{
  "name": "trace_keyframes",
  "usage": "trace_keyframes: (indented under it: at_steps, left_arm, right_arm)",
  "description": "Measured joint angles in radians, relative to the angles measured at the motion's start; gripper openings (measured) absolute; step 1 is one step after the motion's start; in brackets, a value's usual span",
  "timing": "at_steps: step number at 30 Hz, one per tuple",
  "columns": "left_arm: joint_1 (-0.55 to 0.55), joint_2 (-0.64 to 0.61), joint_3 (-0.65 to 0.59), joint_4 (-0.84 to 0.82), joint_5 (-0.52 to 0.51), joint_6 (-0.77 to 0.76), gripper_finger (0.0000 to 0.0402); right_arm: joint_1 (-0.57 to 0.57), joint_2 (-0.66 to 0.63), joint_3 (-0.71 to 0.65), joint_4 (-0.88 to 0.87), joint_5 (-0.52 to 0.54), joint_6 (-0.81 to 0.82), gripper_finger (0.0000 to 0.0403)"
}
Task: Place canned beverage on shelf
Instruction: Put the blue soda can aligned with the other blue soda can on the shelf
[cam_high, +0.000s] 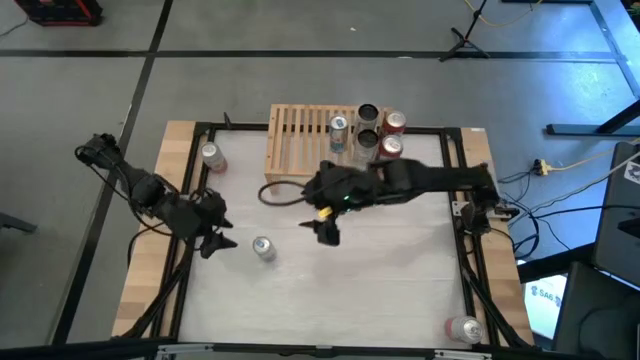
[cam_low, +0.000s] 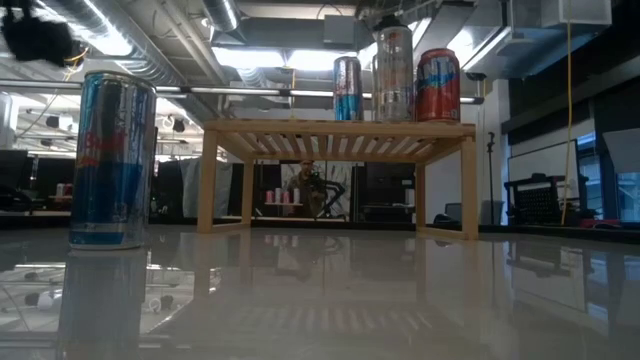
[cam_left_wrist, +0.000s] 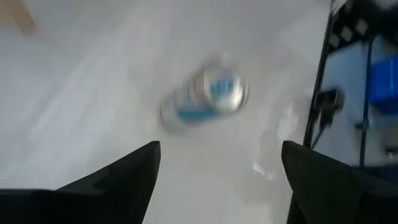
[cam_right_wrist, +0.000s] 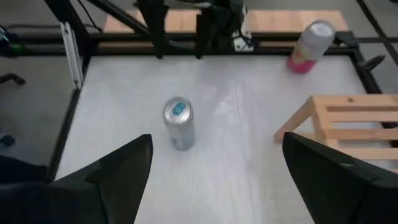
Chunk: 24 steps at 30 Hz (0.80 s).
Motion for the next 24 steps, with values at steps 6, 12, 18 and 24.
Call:
trace_keyframes:
  at_steps: [6, 12, 18, 24]
  left_arm:
    - [-0.157, 0.001, -0.124, 0.116, 0.013, -0.089, 0.0324]
    - [-0.301, -0.001, -0.182, 0.202, -0.079, -0.108, 0.0324]
    - [-0.446, -0.003, -0.182, 0.213, -0.133, -0.107, 0.0324]
    - [-0.548, -0.003, -0.182, 0.193, -0.146, -0.131, 0.0324]
  right_arm:
    - [0.031, 0.065, -0.001, 0.12, -0.01, 0.068, 0.0349]
    - [0.063, 0.123, -0.001, 0.236, 0.022, 0.103, 0.0349]
    - [0.062, 0.173, -0.001, 0.366, 0.045, 0.224, 0.0349]
    - [0.061, 0.225, -0.001, 0.5, 0.061, 0.237, 0.0349]
